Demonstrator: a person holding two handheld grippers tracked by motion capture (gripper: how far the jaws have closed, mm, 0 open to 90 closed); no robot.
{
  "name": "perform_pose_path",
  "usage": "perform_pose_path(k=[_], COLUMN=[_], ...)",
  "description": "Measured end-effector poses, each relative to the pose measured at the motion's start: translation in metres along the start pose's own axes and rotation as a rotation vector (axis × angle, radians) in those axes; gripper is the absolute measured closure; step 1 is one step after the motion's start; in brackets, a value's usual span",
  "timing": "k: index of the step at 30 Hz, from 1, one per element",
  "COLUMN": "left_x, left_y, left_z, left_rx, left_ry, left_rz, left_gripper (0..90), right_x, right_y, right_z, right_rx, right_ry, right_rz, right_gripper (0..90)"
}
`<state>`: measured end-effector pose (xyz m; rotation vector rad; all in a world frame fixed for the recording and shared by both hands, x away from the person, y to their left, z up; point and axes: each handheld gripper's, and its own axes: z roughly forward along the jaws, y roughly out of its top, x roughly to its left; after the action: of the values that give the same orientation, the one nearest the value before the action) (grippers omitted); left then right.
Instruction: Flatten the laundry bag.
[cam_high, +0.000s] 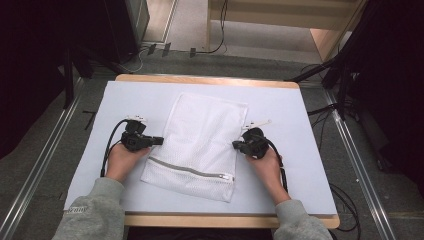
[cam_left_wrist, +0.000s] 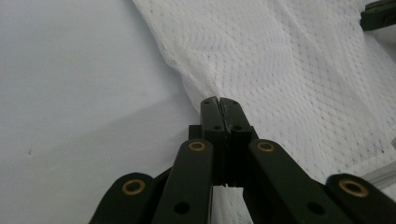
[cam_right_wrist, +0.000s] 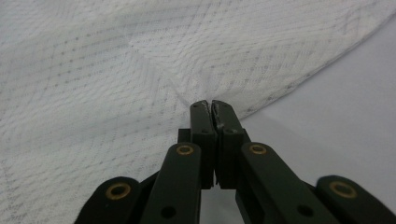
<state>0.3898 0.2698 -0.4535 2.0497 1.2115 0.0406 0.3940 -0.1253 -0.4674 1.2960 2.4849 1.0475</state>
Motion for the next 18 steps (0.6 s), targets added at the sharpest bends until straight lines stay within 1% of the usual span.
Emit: perform_pose_path(k=[4, 5, 7, 9, 11, 12, 14, 15, 18], left_x=[-0.004, -0.005, -0.005, -0.005, -0.006, -0.006, -0.007, -0.008, -0.008], left_y=[-0.002, -0.003, -0.005, -0.007, -0.010, -0.011, -0.014, -0.014, -0.017], left_z=[0.000, -0.001, -0.003, -0.005, -0.007, -0.008, -0.011, -0.012, -0.015], left_rx=[0.001, -0.001, -0.002, -0.006, -0.010, -0.004, -0.010, -0.014, -0.019], left_ry=[-0.011, -0.004, -0.005, -0.011, -0.011, -0.009, -0.010, -0.006, 0.007], left_rz=[0.003, 0.009, 0.006, -0.006, -0.011, -0.006, -0.016, -0.020, -0.019], left_gripper=[90.0, 90.0, 90.0, 90.0, 90.0, 90.0, 90.0, 90.0, 90.0], right_x=[-0.008, -0.012, -0.016, -0.020, -0.023, -0.024, -0.026, -0.028, -0.030], right_y=[0.004, 0.006, 0.008, 0.011, 0.014, 0.016, 0.019, 0.021, 0.026], right_z=[0.002, 0.003, 0.005, 0.007, 0.009, 0.011, 0.015, 0.017, 0.021], right_rx=[-0.005, -0.002, -0.004, -0.005, -0.012, -0.015, -0.023, -0.025, -0.027], right_ry=[0.004, 0.006, 0.009, 0.014, 0.016, 0.020, 0.022, 0.033, 0.036], right_rz=[0.010, 0.007, 0.014, 0.024, 0.019, 0.014, 0.007, 0.013, 0.012], right_gripper=[90.0, 90.0, 90.0, 90.0, 90.0, 90.0, 90.0, 90.0, 89.7])
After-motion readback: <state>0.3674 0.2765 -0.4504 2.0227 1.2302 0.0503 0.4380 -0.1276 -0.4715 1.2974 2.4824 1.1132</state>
